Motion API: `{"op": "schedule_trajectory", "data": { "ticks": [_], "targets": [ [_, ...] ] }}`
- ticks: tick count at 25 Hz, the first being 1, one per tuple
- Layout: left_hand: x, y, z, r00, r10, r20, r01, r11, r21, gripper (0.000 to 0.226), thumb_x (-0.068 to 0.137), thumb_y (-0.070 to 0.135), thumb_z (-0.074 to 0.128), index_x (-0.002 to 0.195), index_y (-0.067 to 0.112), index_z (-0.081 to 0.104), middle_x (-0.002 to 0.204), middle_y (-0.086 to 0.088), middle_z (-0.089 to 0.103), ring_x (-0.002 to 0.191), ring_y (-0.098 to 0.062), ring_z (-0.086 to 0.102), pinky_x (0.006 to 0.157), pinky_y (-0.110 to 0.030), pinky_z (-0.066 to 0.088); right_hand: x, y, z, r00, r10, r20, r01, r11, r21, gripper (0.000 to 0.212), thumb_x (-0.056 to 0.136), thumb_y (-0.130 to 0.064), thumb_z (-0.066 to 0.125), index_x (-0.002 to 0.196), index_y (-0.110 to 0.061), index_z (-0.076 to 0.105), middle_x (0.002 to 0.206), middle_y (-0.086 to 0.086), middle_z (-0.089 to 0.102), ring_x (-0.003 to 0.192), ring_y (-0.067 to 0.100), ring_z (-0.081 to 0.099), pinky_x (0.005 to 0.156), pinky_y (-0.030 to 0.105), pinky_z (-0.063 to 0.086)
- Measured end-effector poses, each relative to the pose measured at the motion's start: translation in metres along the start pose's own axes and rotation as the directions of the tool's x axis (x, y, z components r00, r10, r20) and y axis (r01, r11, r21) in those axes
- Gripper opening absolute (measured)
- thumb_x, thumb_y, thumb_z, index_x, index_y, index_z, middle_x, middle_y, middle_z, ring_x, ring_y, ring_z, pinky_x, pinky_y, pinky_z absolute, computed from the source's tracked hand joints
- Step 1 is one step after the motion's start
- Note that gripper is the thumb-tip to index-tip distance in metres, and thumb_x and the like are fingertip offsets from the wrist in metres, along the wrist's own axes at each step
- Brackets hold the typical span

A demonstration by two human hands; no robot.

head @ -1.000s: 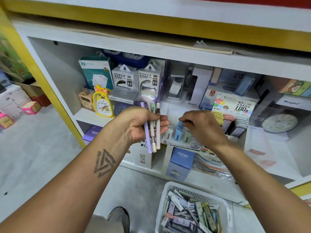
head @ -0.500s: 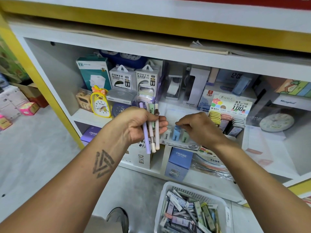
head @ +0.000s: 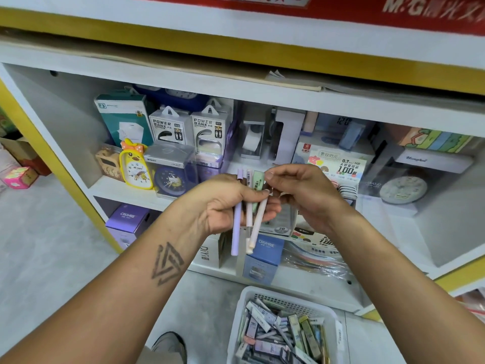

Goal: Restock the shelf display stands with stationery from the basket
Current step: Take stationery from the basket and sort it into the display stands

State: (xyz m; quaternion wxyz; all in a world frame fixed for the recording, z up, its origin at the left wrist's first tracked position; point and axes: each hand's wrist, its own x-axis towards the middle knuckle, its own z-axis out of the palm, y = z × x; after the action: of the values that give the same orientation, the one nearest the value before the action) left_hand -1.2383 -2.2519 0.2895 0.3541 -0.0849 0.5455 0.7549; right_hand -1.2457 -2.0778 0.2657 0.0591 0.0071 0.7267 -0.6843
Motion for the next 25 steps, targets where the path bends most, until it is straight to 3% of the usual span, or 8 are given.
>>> {"op": "schedule_trajectory", "data": {
  "ticks": [3, 5, 7, 11, 17, 19, 21, 25],
  "targets": [
    [0.007, -0.002, 0.017, 1.0, -0.002, 0.025, 0.003, 1.0, -0.024, 0.018, 0.098, -0.004, 0.047, 0.105, -0.011, 0.062, 0.09, -0.027, 0.072, 0.079, -0.035, 0.073, 0.077, -0.048, 0.059, -0.008, -0.006, -0.032, 0.998, -0.011, -0.06, 0.022, 0.98, 0.197, 0.016, 0.089, -0.005, 0.068, 0.104, 0.002, 0.073, 0.082, 0.014, 0.071, 0.066, 0.018, 0.062, 0.06, 0.024, 0.052],
    [0.014, -0.004, 0.025, 1.0, -0.013, 0.002, 0.013, 1.0, -0.009, 0.025, 0.1, 0.0, 0.045, 0.09, -0.007, 0.067, 0.087, -0.024, 0.073, 0.079, -0.032, 0.073, 0.083, -0.05, 0.058, -0.014, -0.011, -0.059, 0.982, -0.068, -0.175, 0.105, 0.97, 0.217, 0.018, 0.092, -0.002, 0.064, 0.108, 0.003, 0.071, 0.081, 0.013, 0.072, 0.062, 0.016, 0.061, 0.057, 0.021, 0.052],
    [0.02, -0.005, 0.034, 1.0, -0.029, -0.001, 0.029, 1.0, -0.003, 0.028, 0.102, 0.005, 0.045, 0.087, -0.005, 0.066, 0.088, -0.021, 0.074, 0.08, -0.03, 0.073, 0.082, -0.048, 0.059, -0.021, -0.015, -0.084, 0.939, -0.138, -0.315, 0.191, 0.971, 0.144, 0.019, 0.091, -0.001, 0.066, 0.109, 0.004, 0.067, 0.077, 0.012, 0.071, 0.06, 0.016, 0.06, 0.057, 0.023, 0.053],
    [0.034, -0.01, 0.061, 1.0, -0.021, 0.015, 0.021, 1.0, -0.002, 0.005, 0.098, 0.004, 0.053, 0.098, 0.002, 0.057, 0.091, -0.022, 0.074, 0.064, -0.027, 0.07, 0.049, -0.029, 0.056, -0.044, -0.016, -0.126, 0.849, -0.234, -0.474, 0.246, 0.968, -0.038, 0.019, 0.087, -0.004, 0.072, 0.103, 0.003, 0.065, 0.075, 0.013, 0.072, 0.059, 0.019, 0.062, 0.06, 0.03, 0.054],
    [0.055, -0.027, 0.102, 0.998, -0.012, 0.062, 0.012, 1.0, -0.001, 0.009, 0.093, 0.0, 0.056, 0.096, 0.0, 0.064, 0.075, -0.017, 0.069, 0.06, -0.024, 0.068, 0.048, -0.027, 0.055, -0.072, -0.018, -0.174, 0.733, -0.382, -0.563, 0.336, 0.923, -0.189, 0.009, 0.09, 0.002, 0.068, 0.096, 0.004, 0.062, 0.067, 0.004, 0.072, 0.056, 0.018, 0.063, 0.057, 0.029, 0.055],
    [0.061, -0.031, 0.109, 0.998, 0.003, 0.058, -0.003, 1.0, 0.004, 0.01, 0.094, -0.001, 0.056, 0.097, 0.0, 0.065, 0.072, -0.016, 0.067, 0.059, -0.025, 0.067, 0.049, -0.026, 0.054, -0.072, -0.015, -0.182, 0.712, -0.404, -0.574, 0.304, 0.915, -0.267, 0.009, 0.092, 0.0, 0.067, 0.093, -0.006, 0.06, 0.074, 0.009, 0.073, 0.064, 0.023, 0.068, 0.066, 0.038, 0.06],
    [0.067, -0.034, 0.117, 0.998, 0.016, 0.063, -0.016, 1.0, 0.013, 0.01, 0.094, -0.001, 0.056, 0.097, 0.0, 0.065, 0.072, -0.016, 0.066, 0.059, -0.025, 0.066, 0.05, -0.026, 0.054, -0.068, -0.007, -0.187, 0.712, -0.428, -0.557, 0.163, 0.872, -0.462, 0.012, 0.094, -0.005, 0.065, 0.09, -0.016, 0.06, 0.082, 0.011, 0.073, 0.074, 0.026, 0.071, 0.075, 0.045, 0.06],
    [0.073, -0.035, 0.12, 0.996, 0.024, 0.087, -0.026, 0.999, 0.02, 0.011, 0.093, -0.001, 0.056, 0.1, -0.002, 0.066, 0.073, -0.016, 0.067, 0.061, -0.025, 0.064, 0.05, -0.026, 0.054, -0.056, 0.013, -0.18, 0.732, -0.525, -0.435, 0.029, 0.662, -0.749, 0.01, 0.095, -0.009, 0.056, 0.091, -0.016, 0.06, 0.081, 0.001, 0.071, 0.076, 0.022, 0.067, 0.065, 0.031, 0.055]
  ]
}}
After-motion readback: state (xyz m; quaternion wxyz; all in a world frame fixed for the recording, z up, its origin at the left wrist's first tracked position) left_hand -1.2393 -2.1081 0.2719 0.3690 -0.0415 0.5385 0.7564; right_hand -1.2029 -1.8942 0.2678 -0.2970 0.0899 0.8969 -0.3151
